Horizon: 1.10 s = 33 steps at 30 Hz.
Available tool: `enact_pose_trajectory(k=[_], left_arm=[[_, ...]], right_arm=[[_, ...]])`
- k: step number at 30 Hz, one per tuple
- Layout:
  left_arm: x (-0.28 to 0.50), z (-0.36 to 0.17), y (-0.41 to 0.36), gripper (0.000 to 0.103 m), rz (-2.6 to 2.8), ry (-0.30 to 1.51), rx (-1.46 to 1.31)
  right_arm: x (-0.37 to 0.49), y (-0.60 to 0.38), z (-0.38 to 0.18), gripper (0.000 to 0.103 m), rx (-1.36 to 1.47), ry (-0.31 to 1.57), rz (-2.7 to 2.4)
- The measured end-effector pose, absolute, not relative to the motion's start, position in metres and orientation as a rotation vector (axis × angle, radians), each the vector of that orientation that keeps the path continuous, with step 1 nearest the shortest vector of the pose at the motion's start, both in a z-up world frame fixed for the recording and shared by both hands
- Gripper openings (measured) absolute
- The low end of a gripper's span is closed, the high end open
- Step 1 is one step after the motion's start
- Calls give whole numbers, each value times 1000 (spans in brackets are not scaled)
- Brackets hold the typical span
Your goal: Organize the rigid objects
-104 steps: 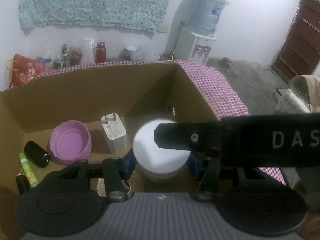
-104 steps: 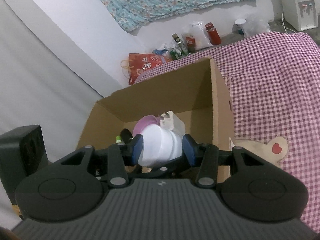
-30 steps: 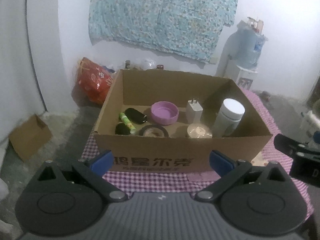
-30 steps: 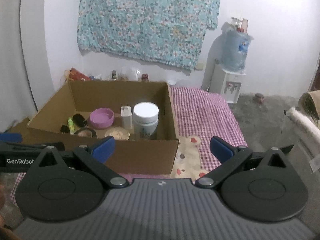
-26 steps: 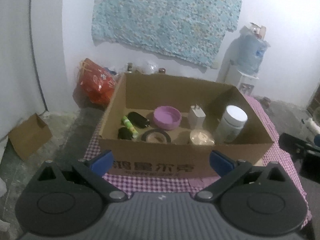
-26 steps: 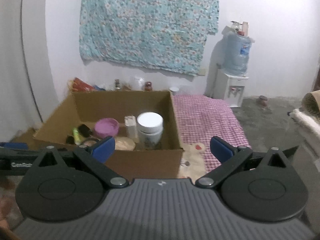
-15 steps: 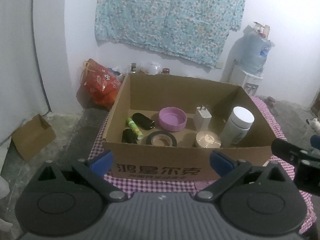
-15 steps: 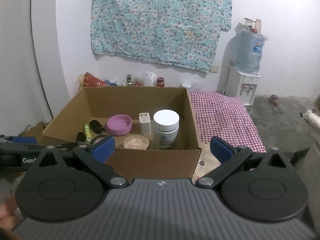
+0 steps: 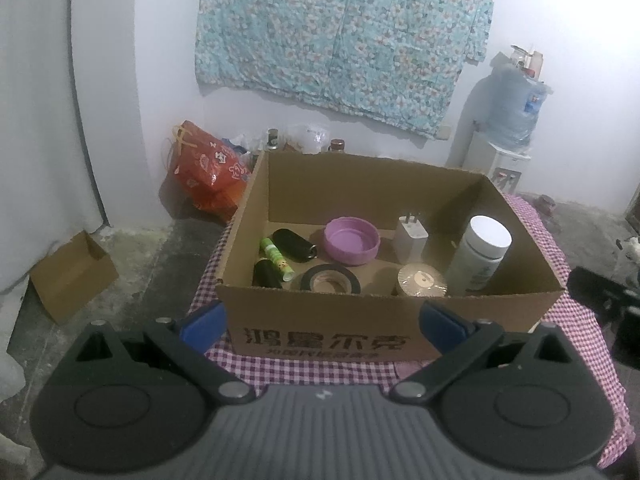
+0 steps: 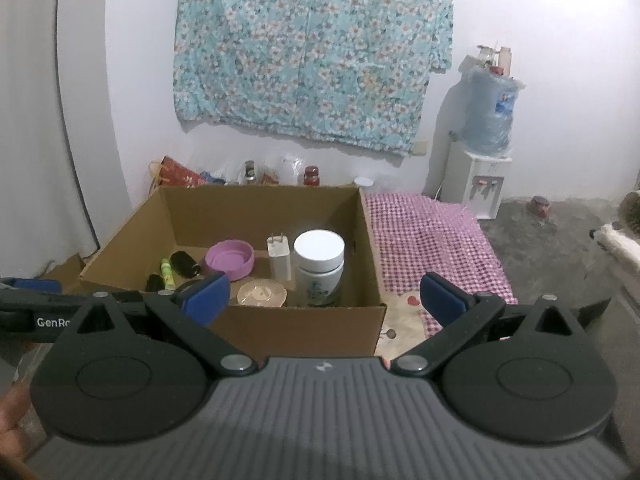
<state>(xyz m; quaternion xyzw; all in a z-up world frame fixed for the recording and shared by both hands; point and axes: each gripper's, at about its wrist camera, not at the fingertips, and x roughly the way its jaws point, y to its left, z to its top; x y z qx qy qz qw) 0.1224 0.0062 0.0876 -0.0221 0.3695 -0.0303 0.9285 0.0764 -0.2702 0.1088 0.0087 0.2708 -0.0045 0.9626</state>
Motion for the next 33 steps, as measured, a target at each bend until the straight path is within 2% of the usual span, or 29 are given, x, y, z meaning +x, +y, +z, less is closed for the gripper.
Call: enact_pose_trajectory(k=[9, 20, 33], left_arm=[[115, 92, 12, 103, -46, 755, -32], [106, 112, 54, 103, -42, 710, -62], [125, 100, 43, 103, -66, 707, 7]], right_arm=[[60, -274, 118, 102, 21, 510, -7], [52, -297, 134, 102, 179, 418, 119], [82, -306, 105, 102, 222, 479, 158]])
